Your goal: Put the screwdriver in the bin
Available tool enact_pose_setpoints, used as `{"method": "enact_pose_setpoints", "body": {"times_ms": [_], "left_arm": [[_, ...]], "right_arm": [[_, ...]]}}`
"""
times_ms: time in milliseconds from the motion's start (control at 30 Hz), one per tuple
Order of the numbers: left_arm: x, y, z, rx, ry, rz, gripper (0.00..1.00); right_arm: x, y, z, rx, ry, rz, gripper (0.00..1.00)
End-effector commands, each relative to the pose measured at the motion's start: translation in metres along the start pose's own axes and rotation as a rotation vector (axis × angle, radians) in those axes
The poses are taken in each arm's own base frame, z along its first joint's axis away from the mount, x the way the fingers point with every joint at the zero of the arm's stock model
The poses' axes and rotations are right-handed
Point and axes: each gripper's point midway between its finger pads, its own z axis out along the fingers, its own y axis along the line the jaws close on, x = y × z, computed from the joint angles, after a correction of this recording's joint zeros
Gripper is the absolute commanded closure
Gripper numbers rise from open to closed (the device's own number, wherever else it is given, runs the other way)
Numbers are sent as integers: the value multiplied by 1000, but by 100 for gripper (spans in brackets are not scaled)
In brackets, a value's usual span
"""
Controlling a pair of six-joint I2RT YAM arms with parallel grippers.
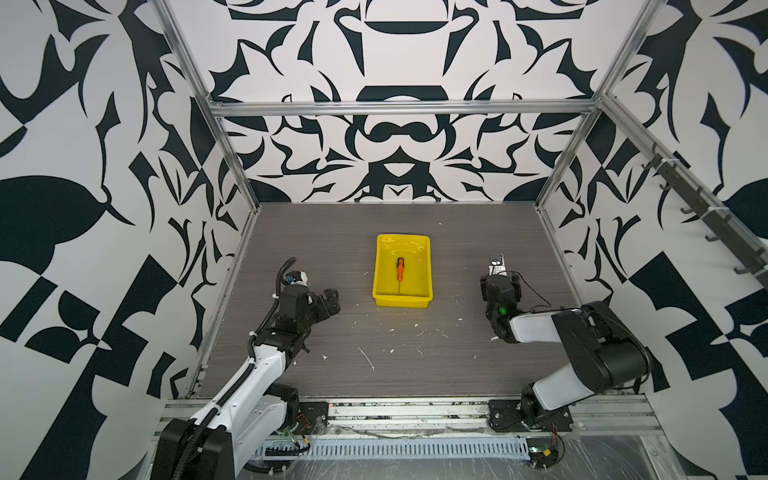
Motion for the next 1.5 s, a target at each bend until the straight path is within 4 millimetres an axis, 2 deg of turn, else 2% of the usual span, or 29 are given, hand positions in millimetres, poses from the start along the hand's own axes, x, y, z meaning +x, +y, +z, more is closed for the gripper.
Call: {"method": "enact_pose_setpoints", "body": {"times_ms": [0, 133, 200, 333, 400, 467, 567, 600, 633, 833, 933, 1000, 1067, 1133, 1200, 1267, 1333, 1467], "left_arm": [[-31, -1, -7, -41, -100, 2, 0], [-81, 5, -22, -149, -296, 41, 0], [-106, 22, -32, -288, -417, 79, 0], [-126, 47, -34, -464, -589, 164, 1], [-126, 50, -24, -500, -606, 284, 0], [-120, 50, -4, -514, -546, 413, 0], [-109, 58, 18, -548, -456, 440, 0], [-106, 57, 23, -531, -441, 446, 0], [-104, 55, 25, -513, -442, 450, 0], [-107, 53, 29, -479, -497, 453, 0], [-111, 56, 31, -442, -515, 441, 0], [-114, 69, 32, -433, -538, 389, 0], [-115, 82, 31, -440, -579, 340, 0], [-112, 84, 34, -402, -577, 332, 0], [-106, 88, 43, -388, -520, 315, 0], [-110, 86, 46, -387, -554, 352, 0], [-107, 87, 48, -382, -527, 345, 0], [-109, 91, 54, -377, -483, 323, 0]], "right_arm": [[-25, -18, -1, 59, -89, 151, 33], [-22, -20, 5, 45, -62, 172, 33], [-20, -21, 12, 27, -29, 181, 33], [-17, -21, 18, 4, -3, 199, 33], [-17, -22, 18, 6, -4, 199, 33], [-17, -22, 18, 7, -2, 198, 33], [-16, -23, 18, 12, -1, 197, 33], [-17, -23, 18, 11, -2, 198, 24], [-17, -23, 18, 11, -2, 197, 1], [-16, -22, 17, 4, -4, 187, 0], [-18, -16, 9, -56, -58, 204, 0], [-10, -11, 1, -99, -116, 222, 0], [-9, -17, -4, -75, -175, 227, 0], [-6, -15, 0, -82, -122, 230, 0], [-9, -9, 12, -83, -70, 200, 0], [-8, -13, 7, -73, -95, 217, 0], [-10, -6, 10, -103, -86, 191, 0], [-10, -6, 9, -109, -87, 187, 0]]}}
